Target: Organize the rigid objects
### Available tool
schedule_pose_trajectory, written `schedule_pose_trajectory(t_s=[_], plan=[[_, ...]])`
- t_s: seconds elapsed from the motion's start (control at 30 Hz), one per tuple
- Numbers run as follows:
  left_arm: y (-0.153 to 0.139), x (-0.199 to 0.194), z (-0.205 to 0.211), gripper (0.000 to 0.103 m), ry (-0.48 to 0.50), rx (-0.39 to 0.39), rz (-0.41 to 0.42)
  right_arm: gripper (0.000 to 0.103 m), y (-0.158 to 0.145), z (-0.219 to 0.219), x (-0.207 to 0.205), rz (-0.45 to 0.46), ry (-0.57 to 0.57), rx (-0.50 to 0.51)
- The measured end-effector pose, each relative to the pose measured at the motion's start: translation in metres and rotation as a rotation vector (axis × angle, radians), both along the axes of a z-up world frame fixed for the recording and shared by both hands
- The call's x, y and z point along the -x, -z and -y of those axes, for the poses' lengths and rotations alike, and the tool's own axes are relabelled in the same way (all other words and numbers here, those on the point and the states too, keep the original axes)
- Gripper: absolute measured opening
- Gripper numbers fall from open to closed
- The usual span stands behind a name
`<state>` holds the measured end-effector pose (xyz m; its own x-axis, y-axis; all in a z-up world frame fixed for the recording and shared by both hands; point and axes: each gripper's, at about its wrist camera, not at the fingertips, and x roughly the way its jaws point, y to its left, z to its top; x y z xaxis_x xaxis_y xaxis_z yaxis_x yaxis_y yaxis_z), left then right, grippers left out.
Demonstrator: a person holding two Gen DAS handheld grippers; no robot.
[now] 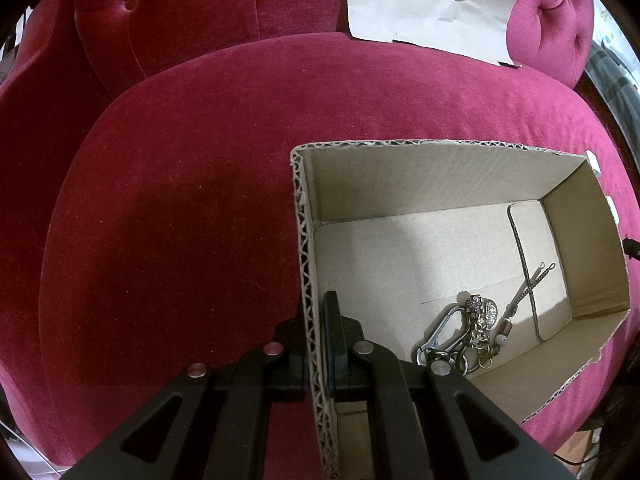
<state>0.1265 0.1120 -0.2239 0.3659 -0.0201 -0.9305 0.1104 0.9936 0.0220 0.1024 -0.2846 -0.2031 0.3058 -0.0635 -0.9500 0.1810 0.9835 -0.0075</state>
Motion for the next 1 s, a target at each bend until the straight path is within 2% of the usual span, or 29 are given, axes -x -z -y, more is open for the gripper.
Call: schedule_pose_trajectory(t_s=[0.4,1.0], plan=[[0.000,0.000,-0.001,0.005,-0.002,0.002,0.000,0.027,-0.028,-0.013,0.001,0.019,-0.025,0.001],[-0.002,0.000,-0.001,0.005,-0.002,0.004,0.000,0.027,-0.072,-0.070,-0.007,0.086,-0.148,-0.013]])
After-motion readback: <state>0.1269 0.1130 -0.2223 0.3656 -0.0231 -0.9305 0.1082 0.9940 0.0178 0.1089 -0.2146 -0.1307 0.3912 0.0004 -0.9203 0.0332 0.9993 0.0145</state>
